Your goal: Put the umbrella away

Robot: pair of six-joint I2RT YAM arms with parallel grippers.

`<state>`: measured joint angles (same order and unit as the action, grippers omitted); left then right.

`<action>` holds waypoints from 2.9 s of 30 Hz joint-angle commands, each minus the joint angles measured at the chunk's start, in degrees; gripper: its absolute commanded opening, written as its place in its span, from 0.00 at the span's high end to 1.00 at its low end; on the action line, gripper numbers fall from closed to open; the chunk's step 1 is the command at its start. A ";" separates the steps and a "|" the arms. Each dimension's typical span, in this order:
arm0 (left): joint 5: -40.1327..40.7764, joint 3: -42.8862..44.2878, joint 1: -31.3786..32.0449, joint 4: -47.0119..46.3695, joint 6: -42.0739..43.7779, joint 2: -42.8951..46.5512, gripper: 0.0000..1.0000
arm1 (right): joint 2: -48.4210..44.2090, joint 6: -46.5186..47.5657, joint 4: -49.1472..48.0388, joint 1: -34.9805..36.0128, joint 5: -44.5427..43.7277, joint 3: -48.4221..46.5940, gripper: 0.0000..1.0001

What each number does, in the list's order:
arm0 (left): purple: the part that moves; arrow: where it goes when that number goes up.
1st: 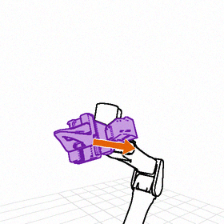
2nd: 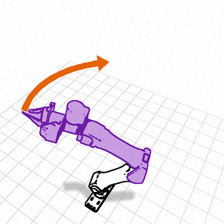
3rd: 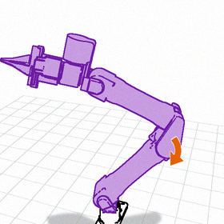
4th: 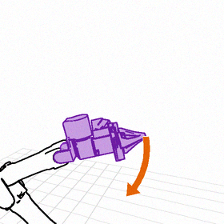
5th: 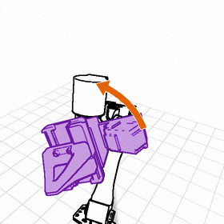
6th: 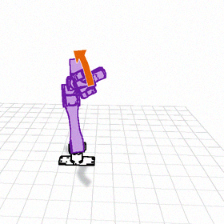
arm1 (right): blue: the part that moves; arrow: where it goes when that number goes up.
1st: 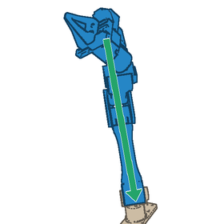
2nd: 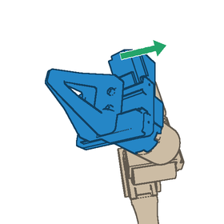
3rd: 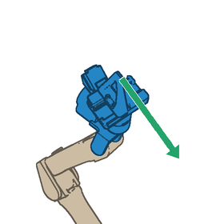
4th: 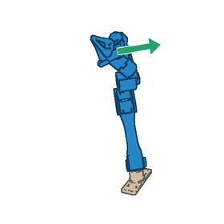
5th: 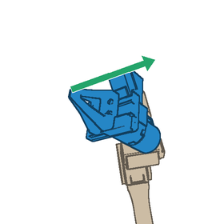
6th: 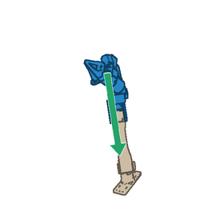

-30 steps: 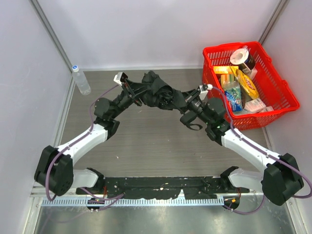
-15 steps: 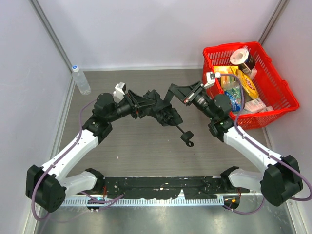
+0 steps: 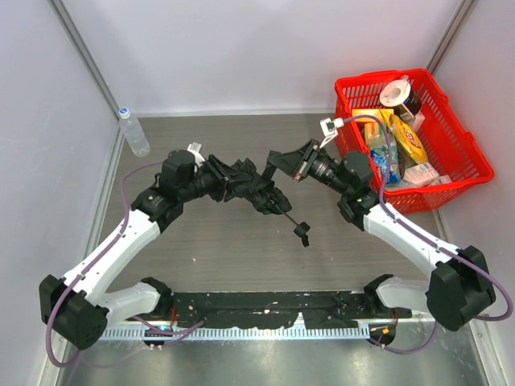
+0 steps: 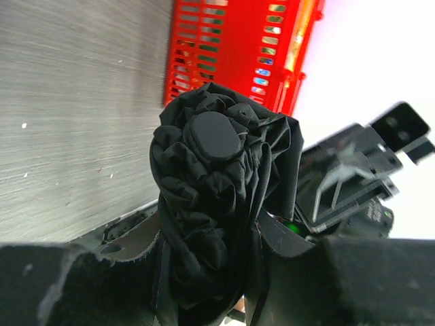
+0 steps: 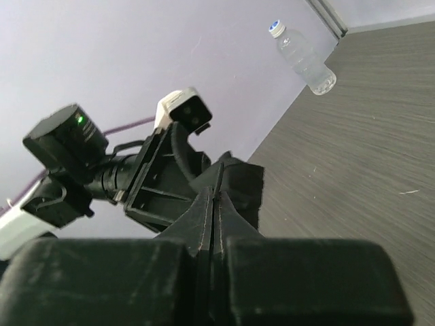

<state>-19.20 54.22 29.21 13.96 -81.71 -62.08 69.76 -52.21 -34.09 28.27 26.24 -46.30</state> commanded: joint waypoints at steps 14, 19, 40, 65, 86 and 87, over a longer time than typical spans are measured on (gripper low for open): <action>3.30 5.29 -0.12 27.35 2.00 -15.35 1.00 | -1.38 38.20 16.41 17.95 2.85 -12.14 0.99; 0.40 4.41 -0.12 27.62 0.85 -16.31 1.00 | -0.59 44.72 23.43 21.91 0.40 -13.20 0.99; -5.14 5.02 0.76 27.88 -2.57 -17.98 1.00 | 8.29 56.25 42.51 35.53 -12.18 -20.40 0.99; -7.96 6.34 -1.61 26.12 -5.65 -14.47 1.00 | 9.52 40.87 30.40 37.12 -6.64 -5.03 0.93; -3.13 6.43 -3.46 26.48 -2.50 -13.06 1.00 | 2.77 31.82 33.10 35.71 -6.91 -1.14 0.78; -1.90 6.60 -3.55 26.04 -1.27 -12.80 1.00 | 0.75 31.64 33.73 35.63 -6.90 -2.81 0.77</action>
<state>-22.55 57.95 26.00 41.93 -85.89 -78.08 78.32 -18.79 -3.03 63.42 19.66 -44.36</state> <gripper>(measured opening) 0.348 0.218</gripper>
